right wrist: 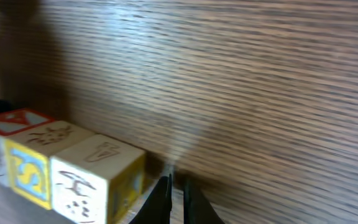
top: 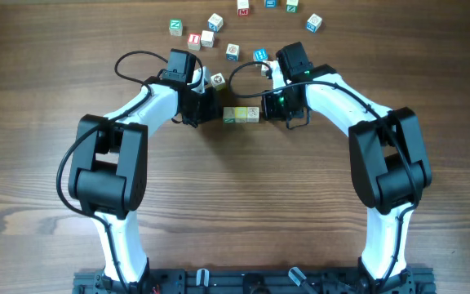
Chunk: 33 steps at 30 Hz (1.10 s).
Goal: Form a horizontal line
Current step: 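Lift the right gripper and move it up toward the block pile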
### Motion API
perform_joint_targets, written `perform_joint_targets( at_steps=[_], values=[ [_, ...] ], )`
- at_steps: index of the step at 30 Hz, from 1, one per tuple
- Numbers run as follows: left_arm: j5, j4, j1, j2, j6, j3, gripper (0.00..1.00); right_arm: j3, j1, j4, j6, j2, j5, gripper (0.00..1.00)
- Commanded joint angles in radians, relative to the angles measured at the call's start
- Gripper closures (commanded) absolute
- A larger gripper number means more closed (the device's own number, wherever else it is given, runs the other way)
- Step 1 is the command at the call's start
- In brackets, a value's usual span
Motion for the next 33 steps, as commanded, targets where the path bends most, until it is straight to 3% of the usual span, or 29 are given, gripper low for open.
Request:
perform_joint_targets(
  at_steps=[1, 10, 14, 16, 19, 26, 33],
  values=[
    [-0.260, -0.045, 0.004, 0.108, -0.011, -0.070, 0.92, -0.011, 0.003, -0.006, 0.022, -0.012, 0.078, 0.92],
    [-0.329, -0.066, 0.039, 0.092, -0.037, -0.070, 0.96, 0.006, 0.002, -0.010, -0.027, -0.013, 0.093, 0.79],
    [-0.354, -0.099, 0.076, 0.072, -0.037, -0.070, 0.96, 0.038, -0.011, -0.033, -0.026, -0.034, 0.149, 0.77],
    [-0.365, -0.117, 0.097, 0.057, -0.037, -0.070, 0.96, 0.044, -0.023, -0.033, -0.024, -0.064, 0.148, 0.81],
    [-0.365, -0.137, 0.121, 0.039, -0.050, -0.070, 0.96, 0.044, -0.029, -0.032, -0.024, -0.118, 0.148, 0.95],
    [-0.365, -0.152, 0.166, 0.034, -0.093, -0.071, 0.96, 0.043, 0.026, -0.116, -0.012, -0.228, 0.117, 0.95],
    [-0.373, -0.155, 0.229, 0.034, -0.123, -0.071, 0.96, -0.053, 0.160, -0.045, 0.150, -0.224, 0.071, 0.95]
  ],
)
